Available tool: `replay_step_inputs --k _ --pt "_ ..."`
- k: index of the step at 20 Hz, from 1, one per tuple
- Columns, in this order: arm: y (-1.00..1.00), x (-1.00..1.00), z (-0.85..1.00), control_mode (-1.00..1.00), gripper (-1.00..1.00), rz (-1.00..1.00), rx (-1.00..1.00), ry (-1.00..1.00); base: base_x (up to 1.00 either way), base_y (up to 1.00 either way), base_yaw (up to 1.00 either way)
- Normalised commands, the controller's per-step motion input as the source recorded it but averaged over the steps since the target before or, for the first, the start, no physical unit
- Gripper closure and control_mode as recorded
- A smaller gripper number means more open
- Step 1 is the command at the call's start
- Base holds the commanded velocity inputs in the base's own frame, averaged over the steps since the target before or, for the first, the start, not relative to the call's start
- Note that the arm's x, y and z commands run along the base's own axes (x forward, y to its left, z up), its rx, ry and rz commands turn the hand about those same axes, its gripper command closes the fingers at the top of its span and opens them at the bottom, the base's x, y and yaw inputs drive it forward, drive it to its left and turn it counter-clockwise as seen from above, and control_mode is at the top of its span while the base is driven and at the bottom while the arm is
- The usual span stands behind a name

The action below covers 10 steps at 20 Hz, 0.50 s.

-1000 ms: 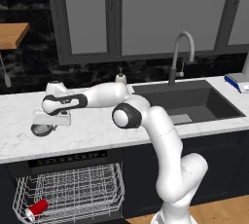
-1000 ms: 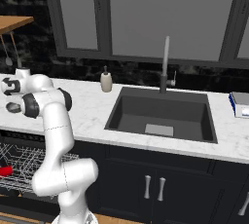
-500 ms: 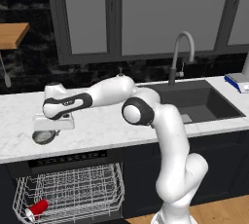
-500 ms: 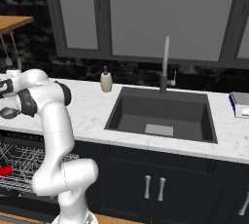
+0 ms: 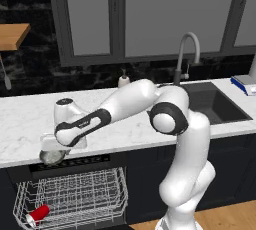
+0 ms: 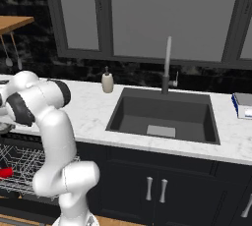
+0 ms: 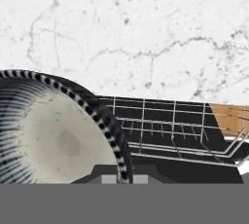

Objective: Pick up the cup and bowl from the counter, place them in the dishwasher, and close the dishwasher door.

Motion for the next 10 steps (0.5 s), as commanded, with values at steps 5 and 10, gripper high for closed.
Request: replay_step_inputs --k 5,10 --pt "-0.20 -0.91 0.00 -1.00 1.00 0.00 0.00 -0.16 0.00 0.00 0.00" --pt "-0.20 -0.38 0.00 -1.00 1.00 -0.03 0.00 -0.03 0.00 0.00 0.00"
